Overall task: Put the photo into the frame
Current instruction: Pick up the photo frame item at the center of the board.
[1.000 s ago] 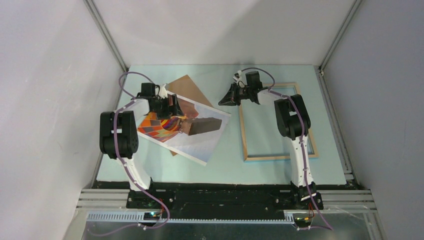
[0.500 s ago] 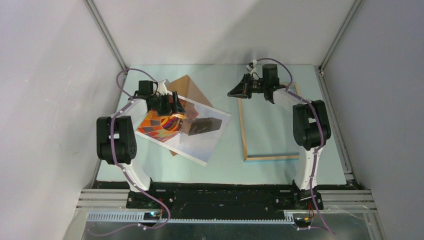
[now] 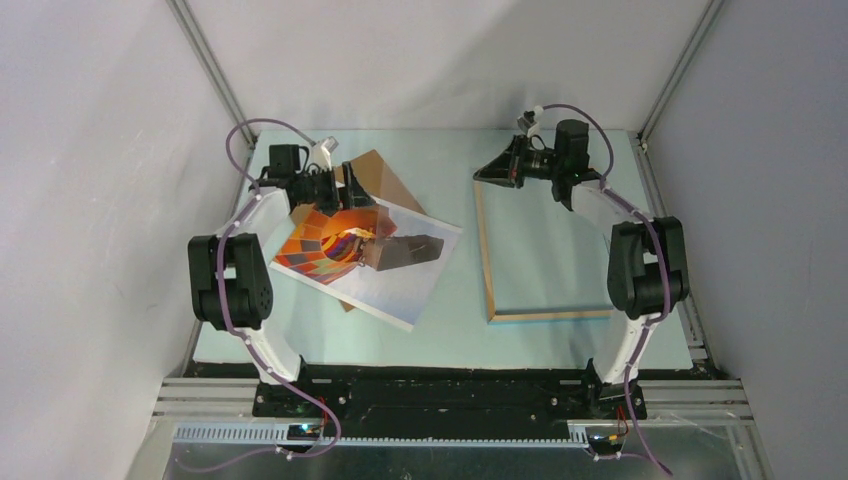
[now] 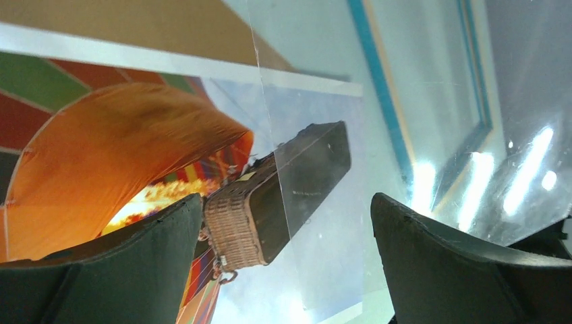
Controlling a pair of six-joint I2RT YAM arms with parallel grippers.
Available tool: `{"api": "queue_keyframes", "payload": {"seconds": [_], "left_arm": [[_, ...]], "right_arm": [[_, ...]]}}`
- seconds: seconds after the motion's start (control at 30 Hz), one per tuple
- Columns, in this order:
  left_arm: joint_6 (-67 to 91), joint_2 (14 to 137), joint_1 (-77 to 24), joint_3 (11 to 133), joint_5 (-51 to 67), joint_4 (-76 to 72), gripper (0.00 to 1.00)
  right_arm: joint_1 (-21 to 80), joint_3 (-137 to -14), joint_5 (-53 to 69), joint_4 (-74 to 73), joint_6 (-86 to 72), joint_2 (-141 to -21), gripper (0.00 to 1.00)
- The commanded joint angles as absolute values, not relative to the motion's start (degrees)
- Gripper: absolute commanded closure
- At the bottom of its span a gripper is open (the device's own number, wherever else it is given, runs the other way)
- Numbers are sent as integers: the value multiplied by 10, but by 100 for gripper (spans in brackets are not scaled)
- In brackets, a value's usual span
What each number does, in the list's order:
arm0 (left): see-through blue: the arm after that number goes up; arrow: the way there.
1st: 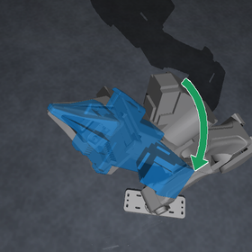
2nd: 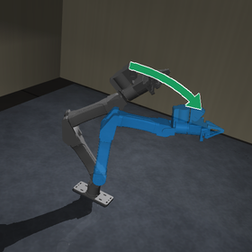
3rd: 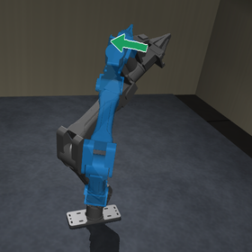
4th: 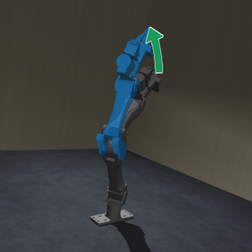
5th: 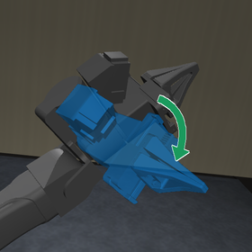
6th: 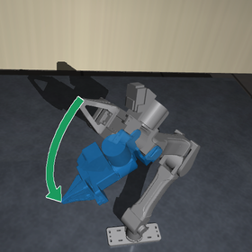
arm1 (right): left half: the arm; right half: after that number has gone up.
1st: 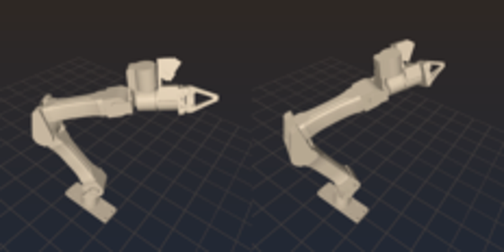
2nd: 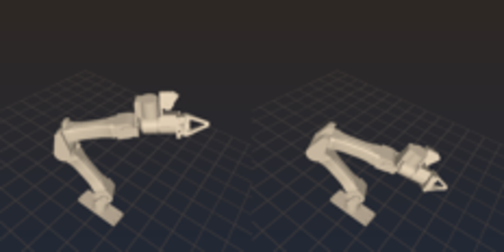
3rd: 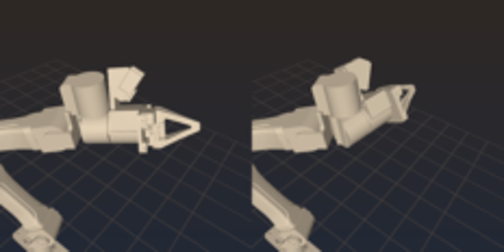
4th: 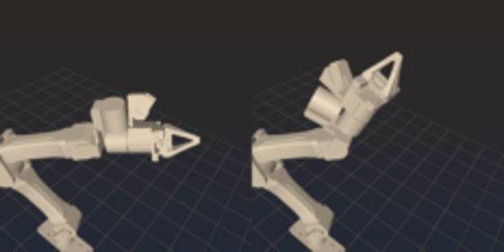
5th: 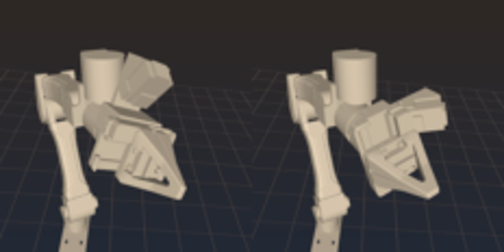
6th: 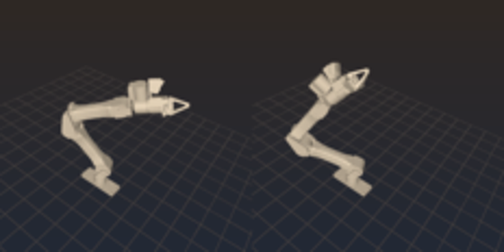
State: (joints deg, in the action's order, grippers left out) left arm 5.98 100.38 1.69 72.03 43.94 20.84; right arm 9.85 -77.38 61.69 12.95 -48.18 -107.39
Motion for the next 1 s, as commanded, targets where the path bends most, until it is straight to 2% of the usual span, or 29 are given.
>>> {"api": "queue_keyframes", "payload": {"seconds": [0.0,0.37,0.77,0.97], "left_arm": [[78,989,18,767,515,204,0],[116,1020,8,838,611,203,0],[130,1043,-39,880,665,203,0],[136,1036,-58,876,686,202,6]], "right_arm": [[90,-764,656,216,-529,-1016,100],[94,-729,659,282,-569,-941,100],[99,-708,651,274,-547,-903,100],[94,-697,642,272,-531,-901,100]]}}
